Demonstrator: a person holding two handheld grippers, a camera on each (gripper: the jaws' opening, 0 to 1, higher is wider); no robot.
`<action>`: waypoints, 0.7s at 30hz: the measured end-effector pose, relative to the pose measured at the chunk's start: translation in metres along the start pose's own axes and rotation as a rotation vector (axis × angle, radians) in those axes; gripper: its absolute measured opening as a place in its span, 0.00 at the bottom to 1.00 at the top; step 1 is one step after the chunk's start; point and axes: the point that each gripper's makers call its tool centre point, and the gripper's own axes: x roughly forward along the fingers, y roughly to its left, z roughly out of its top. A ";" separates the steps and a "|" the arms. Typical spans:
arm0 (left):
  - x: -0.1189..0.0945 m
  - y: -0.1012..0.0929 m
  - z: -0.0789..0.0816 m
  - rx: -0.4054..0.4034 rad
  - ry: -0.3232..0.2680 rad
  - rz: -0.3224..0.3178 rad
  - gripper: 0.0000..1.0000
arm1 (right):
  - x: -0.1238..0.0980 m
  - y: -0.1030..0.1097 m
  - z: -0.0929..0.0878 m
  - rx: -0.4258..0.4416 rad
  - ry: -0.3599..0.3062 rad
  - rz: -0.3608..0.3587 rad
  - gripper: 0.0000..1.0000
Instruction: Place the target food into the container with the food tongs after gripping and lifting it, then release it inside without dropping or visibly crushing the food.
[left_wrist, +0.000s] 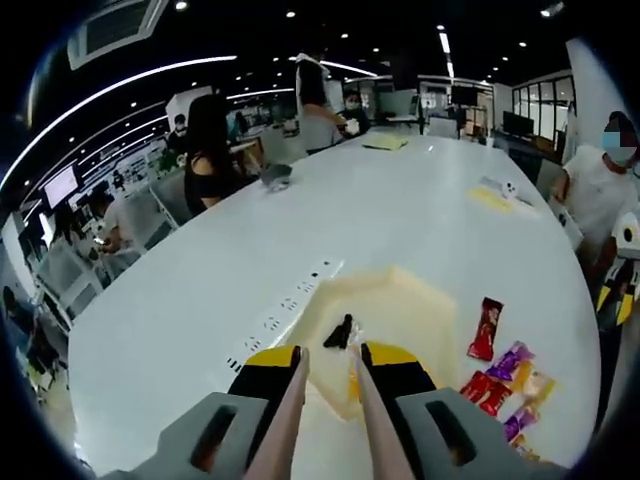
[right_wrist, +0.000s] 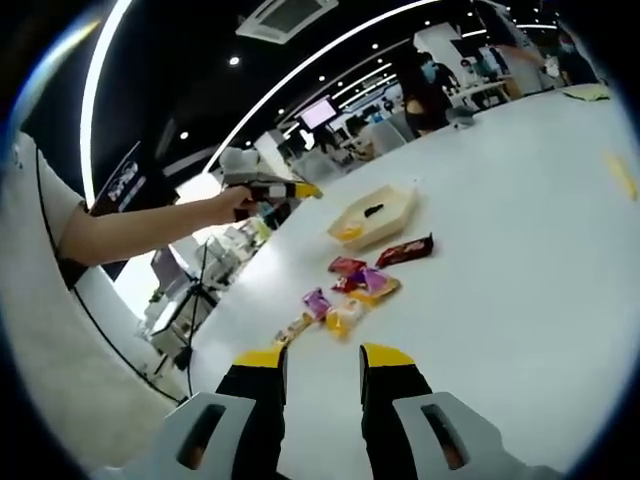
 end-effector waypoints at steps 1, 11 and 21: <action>-0.001 0.000 0.000 -0.001 -0.002 0.000 0.22 | -0.001 0.000 0.000 -0.001 0.002 0.000 0.28; -0.012 -0.014 -0.002 -0.015 -0.018 -0.015 0.23 | -0.003 0.004 -0.002 -0.006 0.005 0.013 0.28; -0.025 -0.021 -0.006 -0.027 -0.023 -0.019 0.23 | 0.004 0.009 -0.001 -0.012 0.011 0.044 0.28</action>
